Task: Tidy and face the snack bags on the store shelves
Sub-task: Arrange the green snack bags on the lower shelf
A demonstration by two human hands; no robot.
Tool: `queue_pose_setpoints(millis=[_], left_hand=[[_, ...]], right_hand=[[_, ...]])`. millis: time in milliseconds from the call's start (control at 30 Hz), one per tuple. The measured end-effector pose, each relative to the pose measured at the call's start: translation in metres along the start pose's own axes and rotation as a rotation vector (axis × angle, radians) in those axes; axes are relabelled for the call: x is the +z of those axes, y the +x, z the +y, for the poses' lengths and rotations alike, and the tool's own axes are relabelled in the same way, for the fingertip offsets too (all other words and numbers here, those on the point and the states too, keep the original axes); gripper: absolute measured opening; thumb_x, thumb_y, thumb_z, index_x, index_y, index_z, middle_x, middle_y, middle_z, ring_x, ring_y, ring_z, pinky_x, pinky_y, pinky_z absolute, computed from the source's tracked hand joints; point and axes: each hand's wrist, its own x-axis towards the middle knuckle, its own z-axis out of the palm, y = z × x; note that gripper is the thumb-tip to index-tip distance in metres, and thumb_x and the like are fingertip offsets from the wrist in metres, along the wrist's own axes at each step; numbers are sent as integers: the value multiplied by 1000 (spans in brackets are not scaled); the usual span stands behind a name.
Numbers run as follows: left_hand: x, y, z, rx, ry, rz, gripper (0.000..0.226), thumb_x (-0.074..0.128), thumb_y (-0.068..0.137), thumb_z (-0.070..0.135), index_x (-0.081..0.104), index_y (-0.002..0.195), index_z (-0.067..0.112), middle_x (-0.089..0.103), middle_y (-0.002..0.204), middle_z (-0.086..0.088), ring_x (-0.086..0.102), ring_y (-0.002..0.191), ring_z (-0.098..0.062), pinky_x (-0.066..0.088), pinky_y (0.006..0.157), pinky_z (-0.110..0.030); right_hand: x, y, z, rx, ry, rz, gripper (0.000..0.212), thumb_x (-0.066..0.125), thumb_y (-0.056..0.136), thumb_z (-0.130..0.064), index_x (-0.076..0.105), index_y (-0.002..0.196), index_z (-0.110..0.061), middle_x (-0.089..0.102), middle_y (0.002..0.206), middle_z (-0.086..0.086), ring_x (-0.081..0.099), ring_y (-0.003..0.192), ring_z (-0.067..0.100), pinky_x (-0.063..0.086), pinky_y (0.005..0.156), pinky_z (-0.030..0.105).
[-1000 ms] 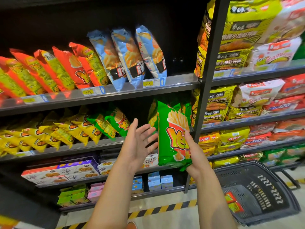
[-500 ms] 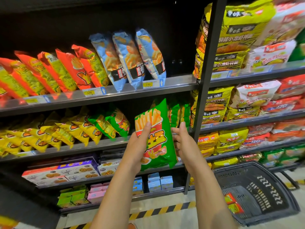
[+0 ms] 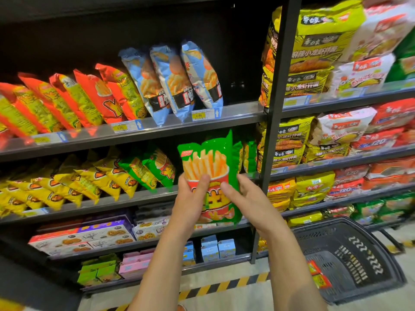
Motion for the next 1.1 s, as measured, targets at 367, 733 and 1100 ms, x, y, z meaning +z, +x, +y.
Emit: queue_pose_setpoints(millis=[367,733,1100], left_hand=[[-16,2,-13,246,225,-246,59,84,87,5,57,124,42,73,121,18,67,119,-4,54,102,-34],[-24,-1,-1,44,57,-245,60,85,78,40,62,131,24,76,126,-2,75,111,-21,62,88,-37],[-27,-1,2,-393,-125,-230,59,77,76,74,81,110,26,76,126,-7,68,124,-26,46,115,-48]], right_hand=[[-20,1,29,-121,-85,170,60,90,78,-17,65,132,-23,75,123,-8,69,119,11,58,100,36],[-16,-8,8,52,35,129,43,76,82,-45,70,118,-22,80,112,3,78,99,19,62,89,42],[2,-4,1,415,277,136,54,64,91,-66,77,115,-20,81,107,6,76,106,27,55,104,51]])
